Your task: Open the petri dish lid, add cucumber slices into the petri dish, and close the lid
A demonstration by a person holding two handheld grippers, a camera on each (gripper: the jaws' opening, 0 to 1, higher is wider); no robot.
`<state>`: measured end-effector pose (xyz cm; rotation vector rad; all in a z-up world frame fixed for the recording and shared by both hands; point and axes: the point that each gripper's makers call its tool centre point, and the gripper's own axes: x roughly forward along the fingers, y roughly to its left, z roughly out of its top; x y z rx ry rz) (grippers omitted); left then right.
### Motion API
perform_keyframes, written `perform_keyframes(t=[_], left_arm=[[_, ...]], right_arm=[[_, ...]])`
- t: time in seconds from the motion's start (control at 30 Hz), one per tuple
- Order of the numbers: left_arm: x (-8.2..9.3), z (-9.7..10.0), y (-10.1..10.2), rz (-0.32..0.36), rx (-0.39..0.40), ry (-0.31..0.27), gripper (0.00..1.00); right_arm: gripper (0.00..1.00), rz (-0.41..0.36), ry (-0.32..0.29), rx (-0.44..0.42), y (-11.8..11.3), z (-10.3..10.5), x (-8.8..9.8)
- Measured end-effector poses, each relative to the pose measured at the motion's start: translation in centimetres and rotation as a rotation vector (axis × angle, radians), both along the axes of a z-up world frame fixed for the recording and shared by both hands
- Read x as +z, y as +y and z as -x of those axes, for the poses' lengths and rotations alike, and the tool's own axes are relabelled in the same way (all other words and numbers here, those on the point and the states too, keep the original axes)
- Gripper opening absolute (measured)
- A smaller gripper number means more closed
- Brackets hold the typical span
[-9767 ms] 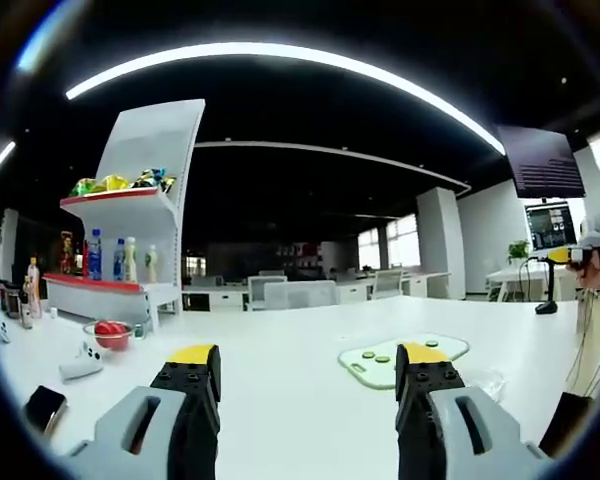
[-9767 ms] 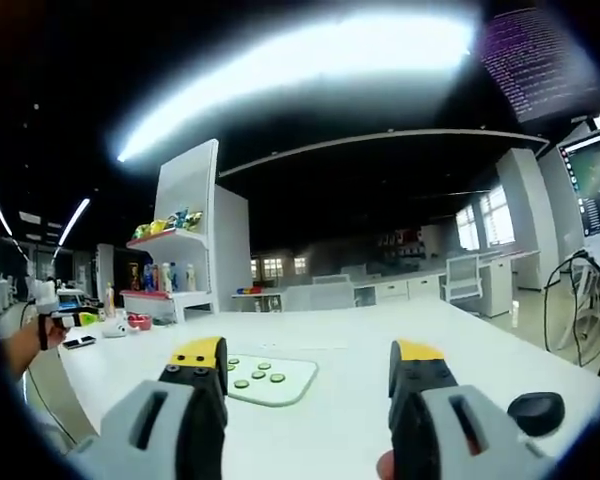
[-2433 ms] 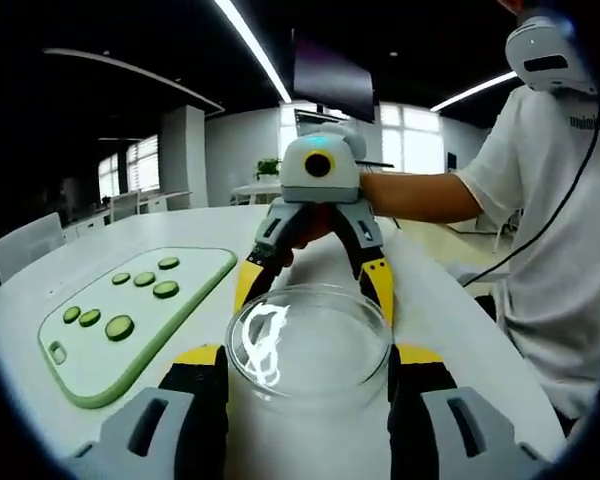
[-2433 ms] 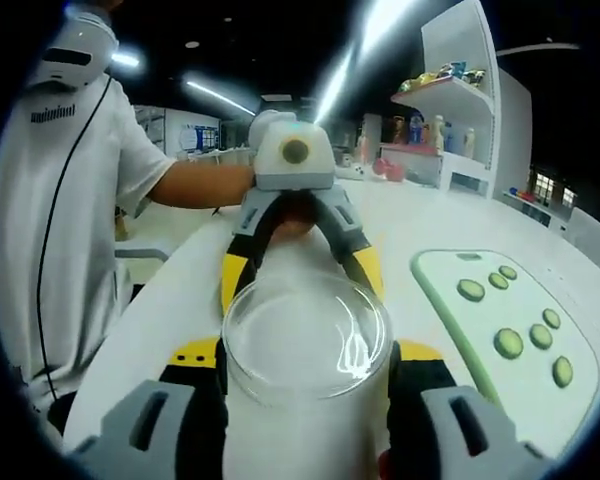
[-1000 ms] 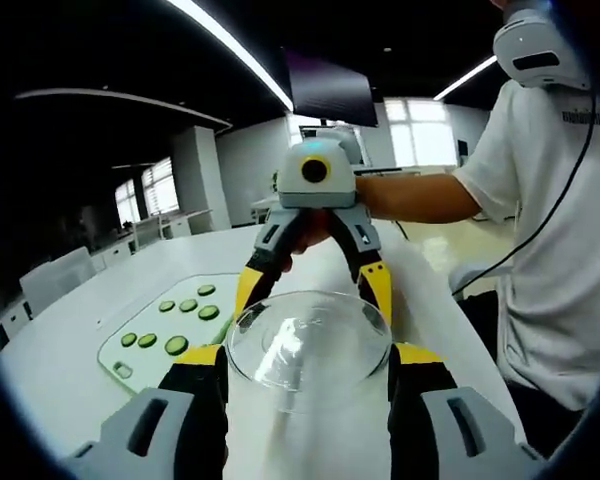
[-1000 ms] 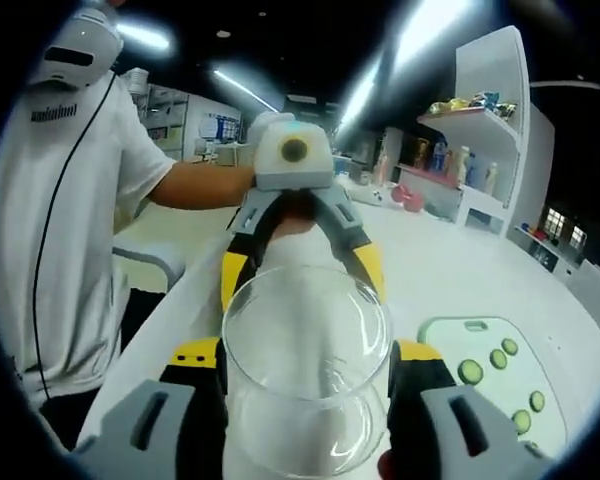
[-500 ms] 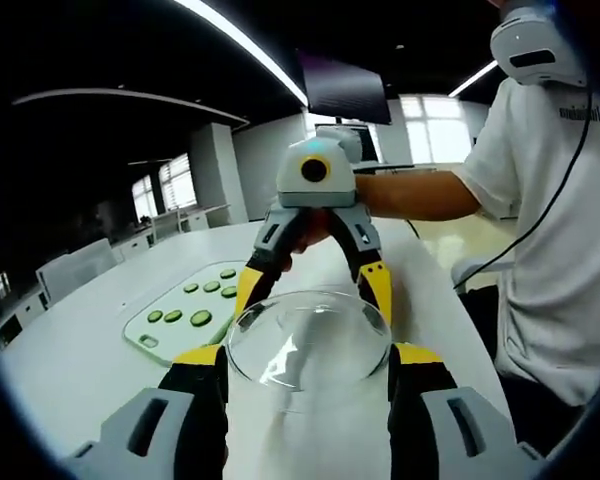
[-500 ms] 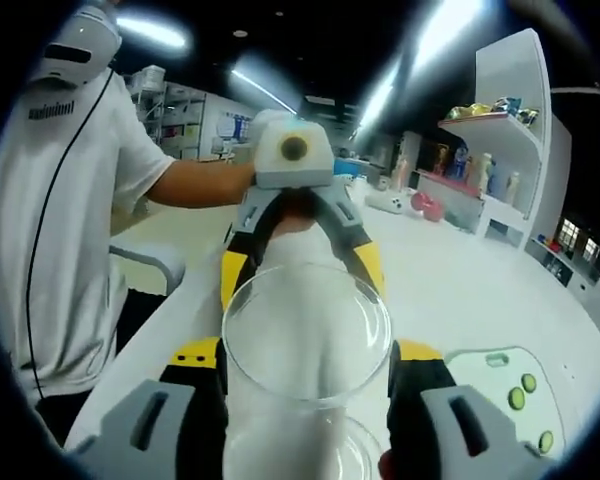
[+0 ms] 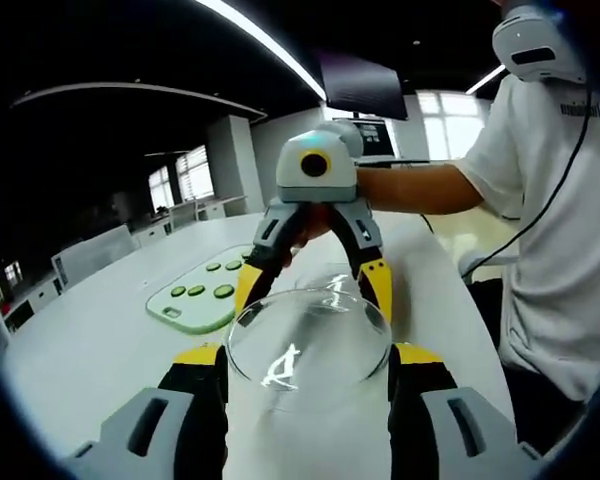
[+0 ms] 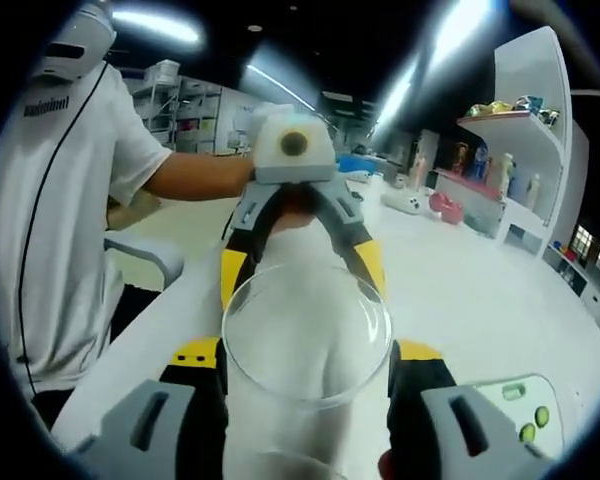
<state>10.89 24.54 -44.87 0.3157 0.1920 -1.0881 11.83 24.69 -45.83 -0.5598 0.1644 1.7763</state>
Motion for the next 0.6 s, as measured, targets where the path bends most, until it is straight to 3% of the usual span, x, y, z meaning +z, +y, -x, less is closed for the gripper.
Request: perform_keyframes(t=[0.6], left_arm=[[-2.0, 0.0, 1.6, -0.016, 0.036, 0.045, 0.64]], right_arm=[[0.64, 0.051, 0.015, 0.027, 1.5, 0.1, -1.9]])
